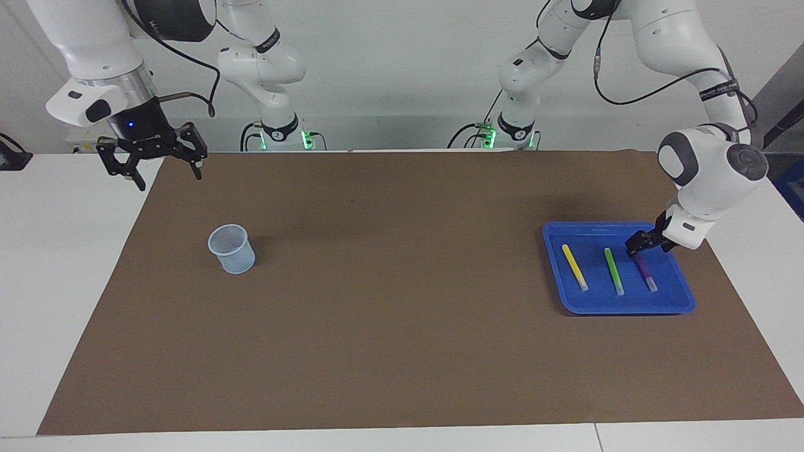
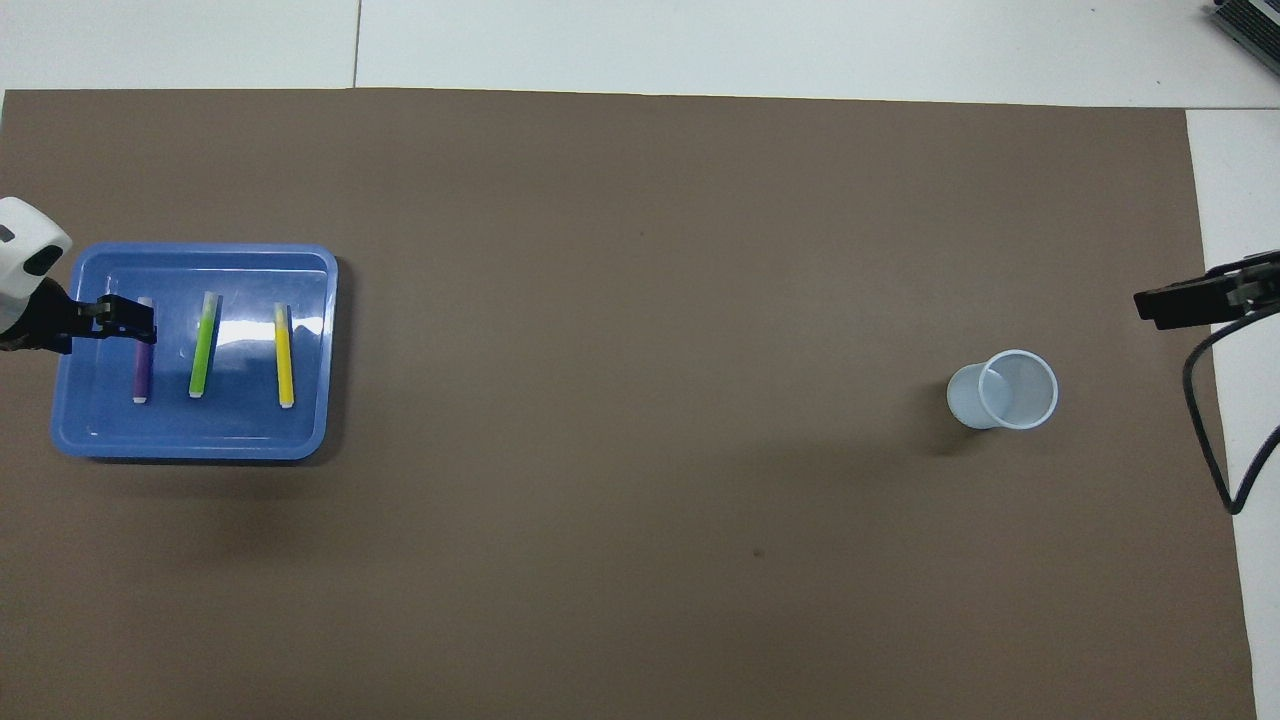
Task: Right arm passes pens to left for tray arrangement
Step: 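Release the purple pen into the tray and lift the left gripper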
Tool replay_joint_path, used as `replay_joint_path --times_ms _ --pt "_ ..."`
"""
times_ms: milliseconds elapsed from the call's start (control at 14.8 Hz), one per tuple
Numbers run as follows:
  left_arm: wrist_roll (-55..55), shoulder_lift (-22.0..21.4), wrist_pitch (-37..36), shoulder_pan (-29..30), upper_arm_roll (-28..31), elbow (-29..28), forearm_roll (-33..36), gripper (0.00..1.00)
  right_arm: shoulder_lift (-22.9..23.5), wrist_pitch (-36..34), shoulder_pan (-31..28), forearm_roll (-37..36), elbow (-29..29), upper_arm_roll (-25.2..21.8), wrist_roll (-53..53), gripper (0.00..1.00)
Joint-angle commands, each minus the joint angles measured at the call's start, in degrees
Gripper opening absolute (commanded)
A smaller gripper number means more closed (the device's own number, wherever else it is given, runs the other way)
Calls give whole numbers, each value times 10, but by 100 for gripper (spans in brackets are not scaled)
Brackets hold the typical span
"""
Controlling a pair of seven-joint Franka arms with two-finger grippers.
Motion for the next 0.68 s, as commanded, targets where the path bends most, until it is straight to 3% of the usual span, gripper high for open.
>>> replay_joint_path --times_ms 0,203,608 --pt "-26 -35 -66 -5 5 14 -33 100 -1 10 4 11 -1 -5 10 100" --pt "-91 -82 -121 -5 4 27 -97 100 -1 10 3 11 -1 -5 10 100" --pt "-93 -189 -264 -19 -7 83 -99 100 -1 11 3 11 -1 -6 10 100"
